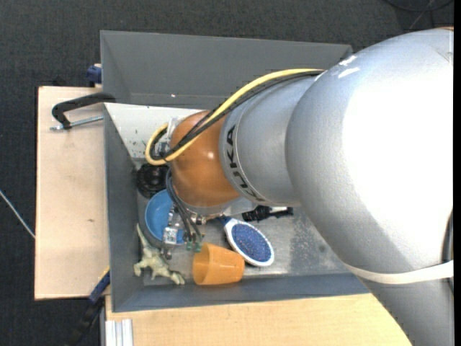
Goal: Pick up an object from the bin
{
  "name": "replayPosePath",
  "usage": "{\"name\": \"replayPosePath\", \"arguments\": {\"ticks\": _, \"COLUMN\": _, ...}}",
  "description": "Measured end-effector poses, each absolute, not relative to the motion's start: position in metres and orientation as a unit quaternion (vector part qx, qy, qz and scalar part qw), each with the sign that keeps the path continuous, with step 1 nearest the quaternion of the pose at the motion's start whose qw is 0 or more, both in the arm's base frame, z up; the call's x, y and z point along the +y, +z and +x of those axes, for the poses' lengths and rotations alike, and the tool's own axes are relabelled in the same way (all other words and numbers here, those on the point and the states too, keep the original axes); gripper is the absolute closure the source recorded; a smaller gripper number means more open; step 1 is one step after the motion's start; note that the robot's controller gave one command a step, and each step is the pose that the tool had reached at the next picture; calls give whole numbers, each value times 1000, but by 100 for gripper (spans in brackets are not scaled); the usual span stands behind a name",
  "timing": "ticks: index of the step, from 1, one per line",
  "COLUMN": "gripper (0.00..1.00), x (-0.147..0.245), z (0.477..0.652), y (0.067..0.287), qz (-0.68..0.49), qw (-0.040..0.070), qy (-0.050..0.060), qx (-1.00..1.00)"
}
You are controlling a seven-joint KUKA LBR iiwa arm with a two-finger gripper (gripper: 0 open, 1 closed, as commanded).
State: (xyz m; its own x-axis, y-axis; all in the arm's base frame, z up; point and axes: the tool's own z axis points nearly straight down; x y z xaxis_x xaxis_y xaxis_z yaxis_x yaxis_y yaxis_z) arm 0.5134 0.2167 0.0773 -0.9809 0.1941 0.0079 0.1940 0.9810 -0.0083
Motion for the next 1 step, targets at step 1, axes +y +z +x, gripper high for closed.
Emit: {"name": "replayPosePath", "arguments": {"ticks": 1, "gripper": 100, "x": 205, "z": 515, "y": 220, "qz": -77, "qw": -6, "qy": -3, "qx": -997}}
